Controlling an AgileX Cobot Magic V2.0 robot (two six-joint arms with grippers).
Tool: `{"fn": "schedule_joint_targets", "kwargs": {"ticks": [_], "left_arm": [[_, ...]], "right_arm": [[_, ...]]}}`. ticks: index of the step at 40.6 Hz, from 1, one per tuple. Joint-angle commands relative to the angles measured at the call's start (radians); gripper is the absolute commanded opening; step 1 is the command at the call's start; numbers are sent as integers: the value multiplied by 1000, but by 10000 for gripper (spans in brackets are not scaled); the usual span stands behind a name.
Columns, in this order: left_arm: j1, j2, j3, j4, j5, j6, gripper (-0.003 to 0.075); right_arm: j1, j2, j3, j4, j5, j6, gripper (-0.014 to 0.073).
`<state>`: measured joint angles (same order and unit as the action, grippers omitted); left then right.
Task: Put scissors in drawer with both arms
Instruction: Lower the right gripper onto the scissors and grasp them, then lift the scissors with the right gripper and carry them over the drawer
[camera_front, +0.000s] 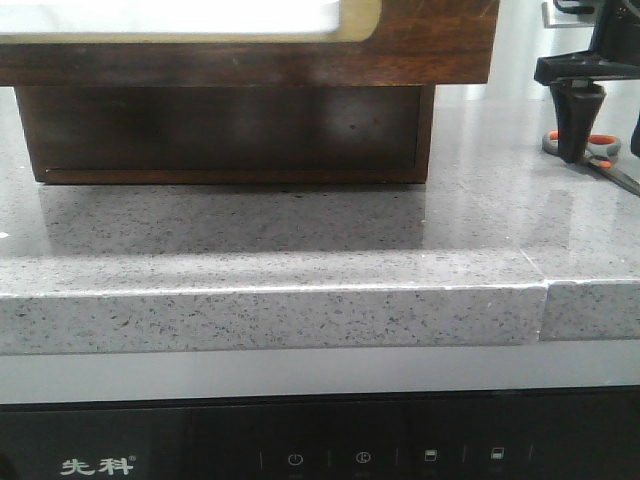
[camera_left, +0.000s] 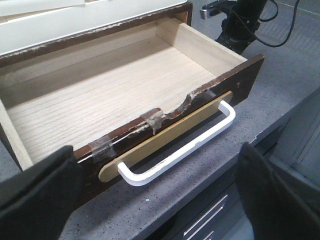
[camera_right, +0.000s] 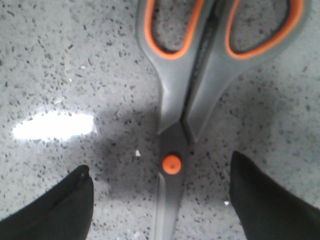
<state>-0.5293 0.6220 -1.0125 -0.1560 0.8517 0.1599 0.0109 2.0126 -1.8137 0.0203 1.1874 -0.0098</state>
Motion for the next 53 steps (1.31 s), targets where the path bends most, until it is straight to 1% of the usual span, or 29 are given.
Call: {"fn": "schedule_joint_targets", "kwargs": {"ticks": [1, 11, 14, 25, 30, 33, 41, 53], "left_arm": [[-5, 10, -35, -19, -81, 2, 596], [-5, 10, -35, -19, -81, 2, 596], [-5, 10, -35, -19, -81, 2, 596], [-5, 10, -35, -19, -81, 2, 596], [-5, 10, -35, -19, -81, 2, 596], [-5, 10, -35, -19, -81, 2, 596], [-5, 10, -35, -19, -81, 2, 596], [-5, 10, -35, -19, -81, 2, 596]], "right_arm": [[-8, -41, -33, 8, -8, -13, 542], [-8, -19, -33, 8, 11, -13, 429], [-8, -19, -33, 8, 9, -13, 377], [-8, -19, -33, 8, -4, -13, 108], [-8, -19, -33, 8, -4, -13, 22], [-8, -19, -33, 8, -4, -13, 6], [-8, -55, -34, 8, -5, -13, 5], [-8, -236, -34, 8, -22, -52, 5]]}}
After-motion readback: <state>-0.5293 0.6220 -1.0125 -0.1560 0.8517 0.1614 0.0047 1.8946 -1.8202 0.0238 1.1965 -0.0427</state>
